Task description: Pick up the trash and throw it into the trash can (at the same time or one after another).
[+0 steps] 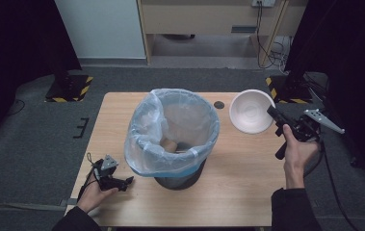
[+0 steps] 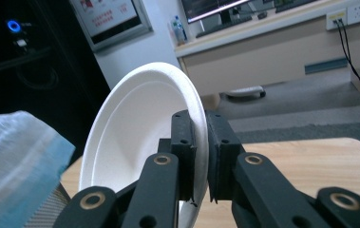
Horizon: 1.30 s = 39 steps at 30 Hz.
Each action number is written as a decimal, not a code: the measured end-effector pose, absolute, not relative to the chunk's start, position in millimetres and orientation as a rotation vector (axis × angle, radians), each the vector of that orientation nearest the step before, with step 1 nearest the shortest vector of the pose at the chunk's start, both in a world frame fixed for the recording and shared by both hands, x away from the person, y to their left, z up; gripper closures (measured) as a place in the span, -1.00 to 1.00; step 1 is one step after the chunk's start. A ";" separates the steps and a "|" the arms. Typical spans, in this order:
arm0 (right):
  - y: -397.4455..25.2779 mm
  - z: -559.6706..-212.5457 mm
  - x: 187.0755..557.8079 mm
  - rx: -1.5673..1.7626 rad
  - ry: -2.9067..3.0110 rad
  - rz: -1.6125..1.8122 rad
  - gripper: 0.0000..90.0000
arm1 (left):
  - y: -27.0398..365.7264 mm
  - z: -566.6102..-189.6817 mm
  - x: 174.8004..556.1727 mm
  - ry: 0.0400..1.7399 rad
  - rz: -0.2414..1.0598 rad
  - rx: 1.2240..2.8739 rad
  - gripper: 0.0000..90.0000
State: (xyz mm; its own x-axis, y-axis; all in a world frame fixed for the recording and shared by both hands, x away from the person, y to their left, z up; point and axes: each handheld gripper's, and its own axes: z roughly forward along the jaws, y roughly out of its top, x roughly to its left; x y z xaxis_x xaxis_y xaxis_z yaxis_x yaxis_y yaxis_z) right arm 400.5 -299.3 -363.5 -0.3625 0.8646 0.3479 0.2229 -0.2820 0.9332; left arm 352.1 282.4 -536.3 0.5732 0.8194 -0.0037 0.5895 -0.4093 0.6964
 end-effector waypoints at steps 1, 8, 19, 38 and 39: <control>-299.5 -359.0 398.0 1.349 1.452 1.716 0.86 | 282.4 -536.3 352.1 1.119 0.449 2.145 -1.00; -298.7 -348.0 391.1 1.300 1.409 1.778 0.86 | 282.4 -536.3 352.1 1.119 0.449 2.145 -1.00; -291.6 -326.4 377.5 1.190 1.357 1.895 0.86 | 282.4 -536.3 352.1 1.119 0.449 2.145 -1.00; -264.4 -302.0 361.6 1.028 1.381 1.991 0.86 | 282.4 -536.3 352.1 1.119 0.449 2.145 -1.00; -261.8 -300.3 360.5 1.018 1.386 2.003 0.86 | 282.4 -536.3 352.1 1.119 0.449 2.145 -1.00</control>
State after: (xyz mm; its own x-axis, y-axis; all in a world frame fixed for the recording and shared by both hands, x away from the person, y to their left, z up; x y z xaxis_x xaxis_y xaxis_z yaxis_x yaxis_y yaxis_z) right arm 360.5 -261.8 -300.3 -0.5977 0.7449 0.2965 0.0151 -0.3593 0.9331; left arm 352.1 282.4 -536.3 0.5735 0.8192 -0.0036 0.5895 -0.4096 0.6962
